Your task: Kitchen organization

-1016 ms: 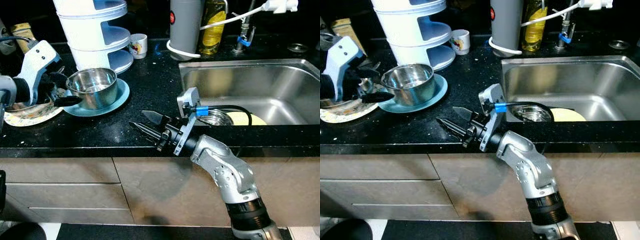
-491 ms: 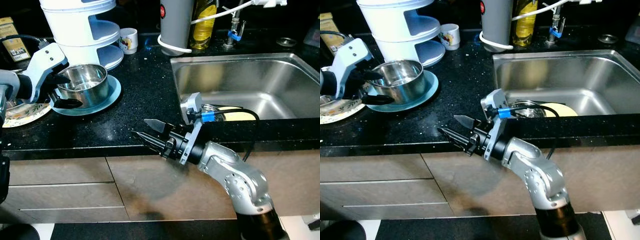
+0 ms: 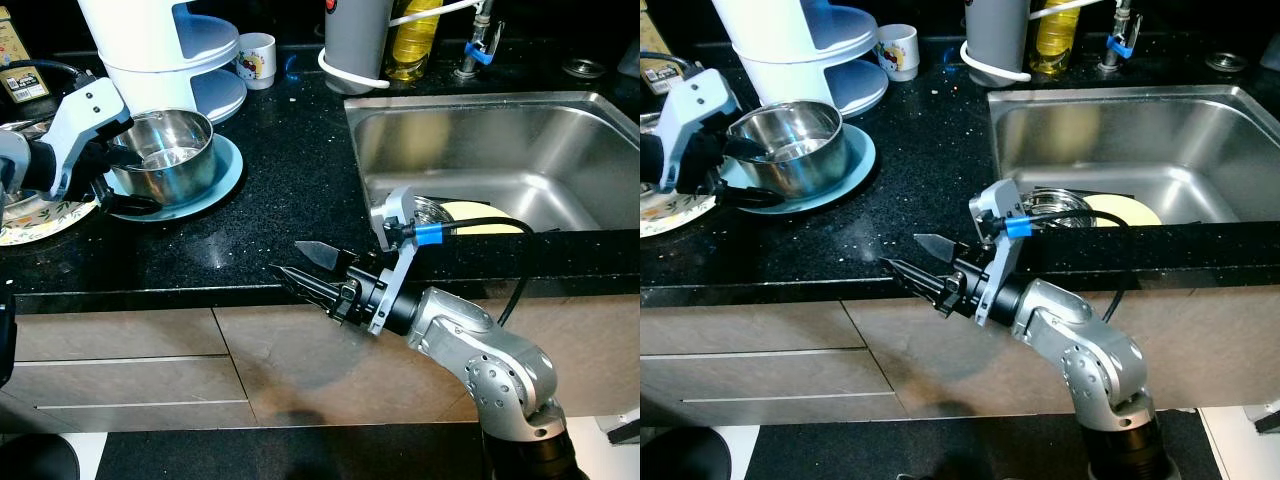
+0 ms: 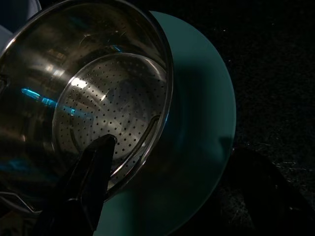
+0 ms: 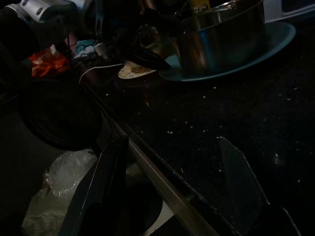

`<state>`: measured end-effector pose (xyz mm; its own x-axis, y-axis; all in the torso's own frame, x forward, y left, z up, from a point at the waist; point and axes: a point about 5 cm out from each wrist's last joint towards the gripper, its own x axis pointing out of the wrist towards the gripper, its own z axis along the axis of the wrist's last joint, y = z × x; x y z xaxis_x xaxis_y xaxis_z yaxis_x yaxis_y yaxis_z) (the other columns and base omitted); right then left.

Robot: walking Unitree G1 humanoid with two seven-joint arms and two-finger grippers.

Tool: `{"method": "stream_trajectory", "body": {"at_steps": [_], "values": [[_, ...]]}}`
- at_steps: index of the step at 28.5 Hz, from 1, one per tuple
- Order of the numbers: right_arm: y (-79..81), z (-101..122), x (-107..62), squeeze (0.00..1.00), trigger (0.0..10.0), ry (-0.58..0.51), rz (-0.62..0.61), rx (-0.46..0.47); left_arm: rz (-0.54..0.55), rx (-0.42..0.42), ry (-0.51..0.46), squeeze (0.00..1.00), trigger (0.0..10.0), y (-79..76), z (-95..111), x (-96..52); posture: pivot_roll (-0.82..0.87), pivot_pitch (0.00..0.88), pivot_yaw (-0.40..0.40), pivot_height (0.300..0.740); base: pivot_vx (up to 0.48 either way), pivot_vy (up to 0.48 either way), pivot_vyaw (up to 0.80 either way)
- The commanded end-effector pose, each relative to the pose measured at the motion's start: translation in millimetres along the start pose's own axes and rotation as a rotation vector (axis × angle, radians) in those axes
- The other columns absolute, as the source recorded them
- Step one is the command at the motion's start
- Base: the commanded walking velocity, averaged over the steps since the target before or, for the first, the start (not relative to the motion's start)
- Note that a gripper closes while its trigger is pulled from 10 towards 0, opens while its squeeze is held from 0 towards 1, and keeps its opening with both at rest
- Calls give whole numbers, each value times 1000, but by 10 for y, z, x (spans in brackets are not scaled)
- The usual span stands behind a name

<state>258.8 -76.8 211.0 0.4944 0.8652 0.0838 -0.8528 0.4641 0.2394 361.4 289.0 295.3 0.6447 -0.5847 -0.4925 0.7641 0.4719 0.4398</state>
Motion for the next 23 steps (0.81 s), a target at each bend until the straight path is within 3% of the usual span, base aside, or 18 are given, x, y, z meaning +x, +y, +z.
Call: {"method": "stream_trajectory", "body": {"at_steps": [1,7,10,14,19,20,23], "values": [[22,-2,-19,0,10000,2,2,11,-35,-15,50,0,10000,-29,-99,-33,-68,141,-5,740,0,0,0],[16,-1,-3,0,10000,3,-1,11,-65,28,82,0,10000,-71,-130,26,-66,125,-2,740,0,0,0],[16,1,5,0,10000,2,-2,12,-23,149,173,0,10000,-71,-173,54,-66,122,0,740,0,0,0],[27,-3,17,0,10000,2,-3,13,3,198,159,0,10000,-55,-107,101,-64,114,0,740,0,0,0],[38,-7,24,0,10000,0,-2,14,-10,187,173,0,10000,-73,-144,120,-65,110,5,740,0,0,0],[39,-9,26,0,10000,1,-4,13,-19,186,177,0,824,-82,-155,126,-66,108,6,740,0,0,0],[38,-6,28,0,10000,-1,-7,11,-32,183,181,0,0,-94,-168,134,-64,107,8,740,0,0,0]]}}
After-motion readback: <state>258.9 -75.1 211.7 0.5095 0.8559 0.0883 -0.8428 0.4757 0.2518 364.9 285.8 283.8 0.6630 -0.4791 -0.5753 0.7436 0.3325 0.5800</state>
